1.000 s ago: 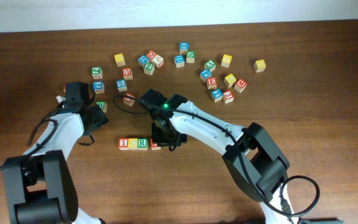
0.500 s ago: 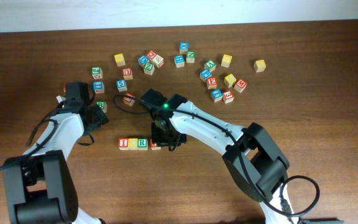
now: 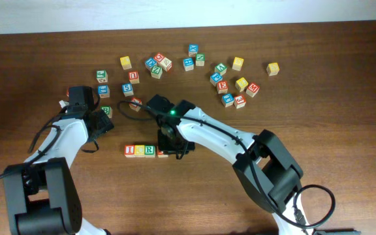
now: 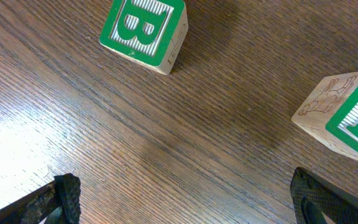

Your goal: Spell out ICRA

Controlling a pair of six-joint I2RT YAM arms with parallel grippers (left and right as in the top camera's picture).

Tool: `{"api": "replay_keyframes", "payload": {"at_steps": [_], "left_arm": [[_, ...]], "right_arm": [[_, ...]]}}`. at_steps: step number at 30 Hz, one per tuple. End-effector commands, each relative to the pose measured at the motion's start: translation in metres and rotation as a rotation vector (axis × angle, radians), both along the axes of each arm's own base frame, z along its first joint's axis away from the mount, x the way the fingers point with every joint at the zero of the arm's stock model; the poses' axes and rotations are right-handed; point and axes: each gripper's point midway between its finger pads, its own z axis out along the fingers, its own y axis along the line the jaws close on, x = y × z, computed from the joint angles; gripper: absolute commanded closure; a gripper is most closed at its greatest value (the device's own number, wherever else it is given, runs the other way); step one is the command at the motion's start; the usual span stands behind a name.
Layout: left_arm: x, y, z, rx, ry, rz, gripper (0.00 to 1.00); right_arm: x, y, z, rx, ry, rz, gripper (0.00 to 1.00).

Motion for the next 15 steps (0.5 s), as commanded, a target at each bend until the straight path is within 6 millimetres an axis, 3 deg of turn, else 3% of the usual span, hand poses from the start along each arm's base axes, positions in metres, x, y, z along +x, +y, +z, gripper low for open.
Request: {"api": "replay_keyframes", "payload": {"at_steps": [1,15], "left_arm": [[0.002,0.001,0.0,-0.001,-0.001,0.003,0.01],[0.002,0.001,0.0,-0.001,-0.001,0.003,0.01]], "right_arm": [[-0.005,0.011,0.001,0.021,-0.004,0.022,0.72],[-0.004,0.001,-0.001,-0.032,-0.016,0.017,0.72]]}}
